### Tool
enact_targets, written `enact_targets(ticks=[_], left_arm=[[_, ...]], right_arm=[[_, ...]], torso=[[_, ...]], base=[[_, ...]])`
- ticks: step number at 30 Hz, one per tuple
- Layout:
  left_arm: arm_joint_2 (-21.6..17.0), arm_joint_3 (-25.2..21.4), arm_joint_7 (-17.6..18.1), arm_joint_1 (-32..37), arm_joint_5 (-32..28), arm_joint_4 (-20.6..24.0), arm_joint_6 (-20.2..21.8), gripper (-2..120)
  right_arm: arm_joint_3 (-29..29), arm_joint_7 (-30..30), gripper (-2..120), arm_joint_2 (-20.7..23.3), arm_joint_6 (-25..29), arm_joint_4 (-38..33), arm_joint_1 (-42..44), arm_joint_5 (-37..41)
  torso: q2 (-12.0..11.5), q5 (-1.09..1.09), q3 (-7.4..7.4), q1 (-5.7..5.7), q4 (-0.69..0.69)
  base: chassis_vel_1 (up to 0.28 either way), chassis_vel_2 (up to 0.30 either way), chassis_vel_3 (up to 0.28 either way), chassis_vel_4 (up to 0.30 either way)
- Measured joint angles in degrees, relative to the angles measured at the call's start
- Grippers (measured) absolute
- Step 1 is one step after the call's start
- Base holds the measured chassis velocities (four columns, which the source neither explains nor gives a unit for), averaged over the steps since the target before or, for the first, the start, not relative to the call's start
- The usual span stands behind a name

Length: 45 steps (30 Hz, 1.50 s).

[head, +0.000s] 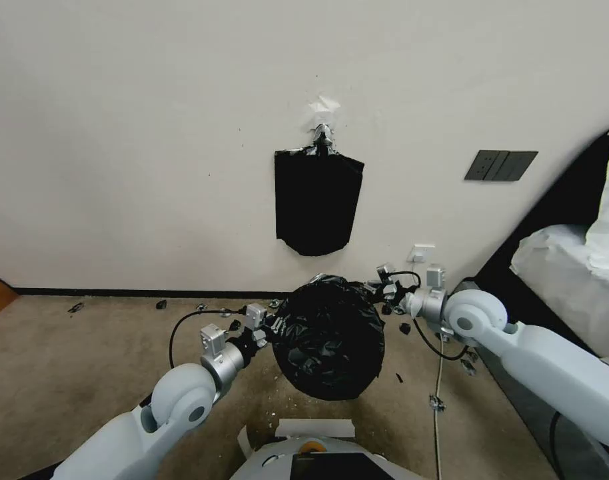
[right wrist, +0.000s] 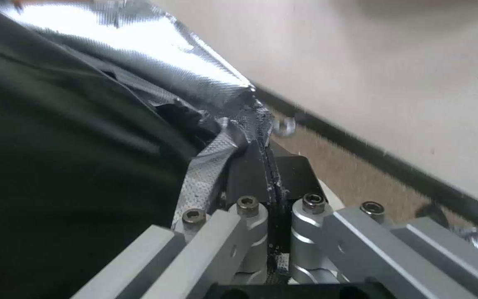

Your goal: Place a trash bag onto the trash bin.

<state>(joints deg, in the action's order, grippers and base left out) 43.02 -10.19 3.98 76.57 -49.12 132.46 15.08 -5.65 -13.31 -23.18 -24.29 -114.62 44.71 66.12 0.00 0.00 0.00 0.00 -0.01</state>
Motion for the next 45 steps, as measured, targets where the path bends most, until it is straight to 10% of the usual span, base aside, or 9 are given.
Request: enact_targets(ticks=[11, 25, 31, 45], left_arm=[[0.35, 0.74, -0.38, 0.36, 0.48, -0.44, -0.46, 1], [1.28, 0.64, 0.68, 0.29, 0.76, -2.68, -0.22, 1], [5.56, -1.04, 10.52, 3.64, -0.74, -3.89, 0.8, 1], [12.8, 3.56, 21.07, 1.36, 4.97, -6.62, -3.31, 1]], right_arm=[[0.78, -0.3, 1, 1.0, 1.22, 0.17, 1.68, -2.14], [9.28, -0.35, 48, 4.5, 1.83, -2.01, 5.31, 1.99], [14.85, 10.04, 68, 3.66, 2.54, -9.38, 7.37, 0.36], [15.75, 31.14, 22, -5.85, -11.22, -28.99, 15.83, 1.22]], torso=[[0.0, 0.0, 0.0, 0.0, 0.01], [0.0, 0.01, 0.0, 0.0, 0.0], [0.0, 0.01, -0.01, 0.0, 0.05], [0.0, 0.02, 0.0, 0.0, -0.01]], base=[[0.0, 0.0, 0.0, 0.0], [0.0, 0.0, 0.0, 0.0], [0.0, 0.0, 0.0, 0.0], [0.0, 0.0, 0.0, 0.0]])
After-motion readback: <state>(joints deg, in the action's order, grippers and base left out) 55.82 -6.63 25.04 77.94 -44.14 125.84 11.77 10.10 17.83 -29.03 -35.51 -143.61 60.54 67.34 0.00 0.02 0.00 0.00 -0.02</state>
